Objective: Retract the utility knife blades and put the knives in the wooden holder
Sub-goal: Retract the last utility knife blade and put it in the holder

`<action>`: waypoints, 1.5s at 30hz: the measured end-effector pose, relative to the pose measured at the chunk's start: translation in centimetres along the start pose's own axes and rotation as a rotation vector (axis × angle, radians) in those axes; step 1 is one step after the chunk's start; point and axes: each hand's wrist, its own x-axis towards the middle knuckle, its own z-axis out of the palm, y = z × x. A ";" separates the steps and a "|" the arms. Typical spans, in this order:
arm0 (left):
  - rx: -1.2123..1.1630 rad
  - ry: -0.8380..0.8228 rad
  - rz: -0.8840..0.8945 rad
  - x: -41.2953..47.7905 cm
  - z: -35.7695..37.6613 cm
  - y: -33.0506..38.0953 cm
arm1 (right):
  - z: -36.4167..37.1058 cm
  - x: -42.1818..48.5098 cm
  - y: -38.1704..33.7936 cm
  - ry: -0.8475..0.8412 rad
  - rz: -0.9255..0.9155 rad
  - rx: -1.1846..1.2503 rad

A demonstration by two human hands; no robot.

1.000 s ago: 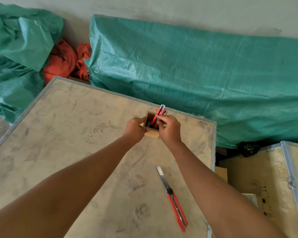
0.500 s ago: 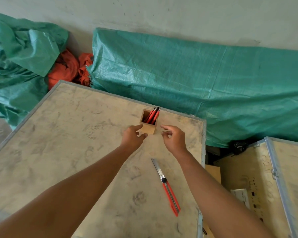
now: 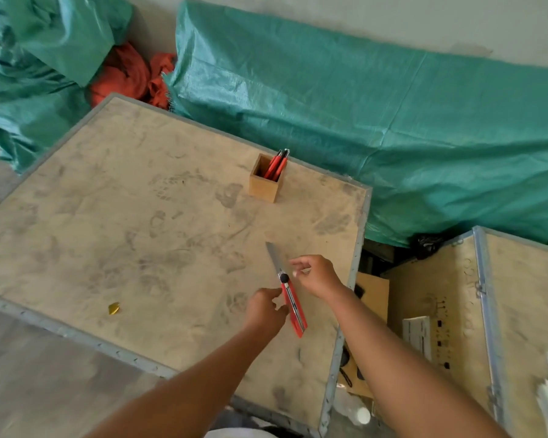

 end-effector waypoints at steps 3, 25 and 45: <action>0.034 -0.028 0.033 -1.1 2.4 -0.4 | 1.4 0.1 0.9 -0.101 0.009 -0.017; -0.255 -0.162 0.012 -2.7 -4.8 -0.7 | 0.5 -2.1 -2.0 0.081 -0.016 0.344; -0.502 -0.232 0.257 -2.7 -24.2 2.4 | 1.9 -6.2 -18.1 0.184 -0.239 0.289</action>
